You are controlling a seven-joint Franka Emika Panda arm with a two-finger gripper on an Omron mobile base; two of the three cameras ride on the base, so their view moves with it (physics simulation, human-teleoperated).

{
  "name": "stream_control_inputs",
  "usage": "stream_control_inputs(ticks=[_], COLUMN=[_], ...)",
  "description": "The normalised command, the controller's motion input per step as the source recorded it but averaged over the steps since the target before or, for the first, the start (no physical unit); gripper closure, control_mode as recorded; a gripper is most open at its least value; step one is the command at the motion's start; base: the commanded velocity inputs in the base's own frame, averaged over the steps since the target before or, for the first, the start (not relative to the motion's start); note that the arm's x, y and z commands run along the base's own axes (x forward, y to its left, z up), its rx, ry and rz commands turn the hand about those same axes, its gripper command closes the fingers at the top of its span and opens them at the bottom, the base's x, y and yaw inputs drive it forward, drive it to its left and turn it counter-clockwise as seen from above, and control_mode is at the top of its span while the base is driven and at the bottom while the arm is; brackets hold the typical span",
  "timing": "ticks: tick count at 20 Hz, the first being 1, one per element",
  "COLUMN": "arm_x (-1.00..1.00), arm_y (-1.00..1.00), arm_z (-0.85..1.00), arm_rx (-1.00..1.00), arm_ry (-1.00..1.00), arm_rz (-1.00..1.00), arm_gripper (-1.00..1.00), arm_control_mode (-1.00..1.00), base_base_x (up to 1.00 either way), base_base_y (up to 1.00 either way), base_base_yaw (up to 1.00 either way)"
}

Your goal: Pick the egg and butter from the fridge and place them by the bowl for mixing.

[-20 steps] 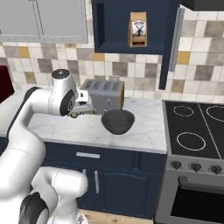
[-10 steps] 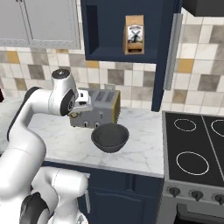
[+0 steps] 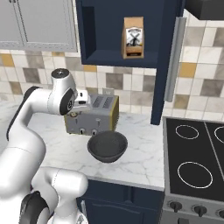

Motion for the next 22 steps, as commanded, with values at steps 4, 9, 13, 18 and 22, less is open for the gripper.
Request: stream_control_inputs(ticks=[4,9,13,18,22], arm_x=[0.00,0.00,0.00,0.08,0.31], arm_y=[0.00,0.00,0.00,0.00,0.08], arm_z=[0.00,0.00,0.00,-0.08,-0.26], arm_rx=[0.00,0.00,0.00,0.00,-0.03], arm_ry=[0.00,0.00,0.00,0.08,0.04], arm_rz=[0.00,0.00,0.00,0.00,-0.04], arm_gripper=[1.00,1.00,1.00,1.00,1.00], arm_control_mode=[1.00,1.00,1.00,-1.00,-1.00], base_base_x=[0.00,0.00,0.00,0.00,0.00], base_base_y=[0.00,0.00,0.00,0.00,0.00], base_base_yaw=[0.00,0.00,0.00,0.00,0.00])
